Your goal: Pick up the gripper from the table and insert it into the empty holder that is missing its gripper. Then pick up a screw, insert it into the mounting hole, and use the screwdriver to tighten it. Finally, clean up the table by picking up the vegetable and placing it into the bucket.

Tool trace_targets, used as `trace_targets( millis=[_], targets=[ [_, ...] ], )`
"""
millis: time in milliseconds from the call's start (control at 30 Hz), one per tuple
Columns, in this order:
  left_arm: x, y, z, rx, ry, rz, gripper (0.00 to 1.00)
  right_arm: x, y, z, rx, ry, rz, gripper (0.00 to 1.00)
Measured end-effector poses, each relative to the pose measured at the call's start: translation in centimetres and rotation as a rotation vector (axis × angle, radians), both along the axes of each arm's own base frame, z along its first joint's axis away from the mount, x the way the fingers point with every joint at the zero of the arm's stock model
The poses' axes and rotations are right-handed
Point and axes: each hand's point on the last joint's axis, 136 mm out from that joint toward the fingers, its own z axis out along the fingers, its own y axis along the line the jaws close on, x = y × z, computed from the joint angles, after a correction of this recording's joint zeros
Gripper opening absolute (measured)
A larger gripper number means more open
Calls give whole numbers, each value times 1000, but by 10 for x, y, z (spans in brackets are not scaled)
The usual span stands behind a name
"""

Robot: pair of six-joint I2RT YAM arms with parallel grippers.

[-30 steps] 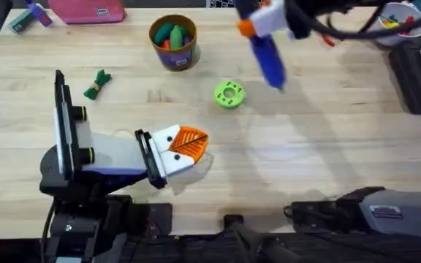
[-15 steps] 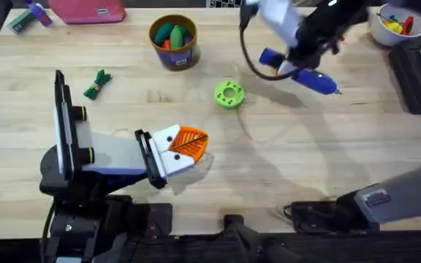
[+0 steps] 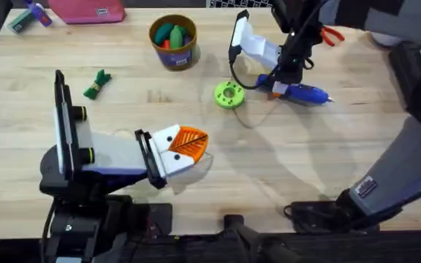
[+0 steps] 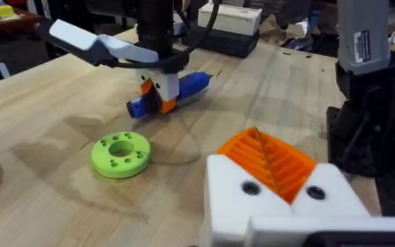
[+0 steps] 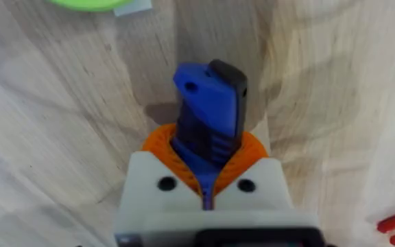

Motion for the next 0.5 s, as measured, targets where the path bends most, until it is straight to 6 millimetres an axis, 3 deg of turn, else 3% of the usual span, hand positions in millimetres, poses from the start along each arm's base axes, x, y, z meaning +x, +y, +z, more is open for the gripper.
trace_targets(
  millis=[33,200,233,367,500],
  targets=[
    [0,0,0,0,0,0,5,0,0,0,-2,1,-2,109],
    [0,0,0,0,0,0,5,1,-2,1,-12,-8,-27,852],
    [0,0,0,0,0,0,5,1,-3,1,-14,-10,-41,955],
    [0,0,0,0,0,0,5,1,-3,8,-10,-27,-102,993],
    [0,0,0,0,0,0,5,4,0,37,32,-100,-150,992]
  ],
)
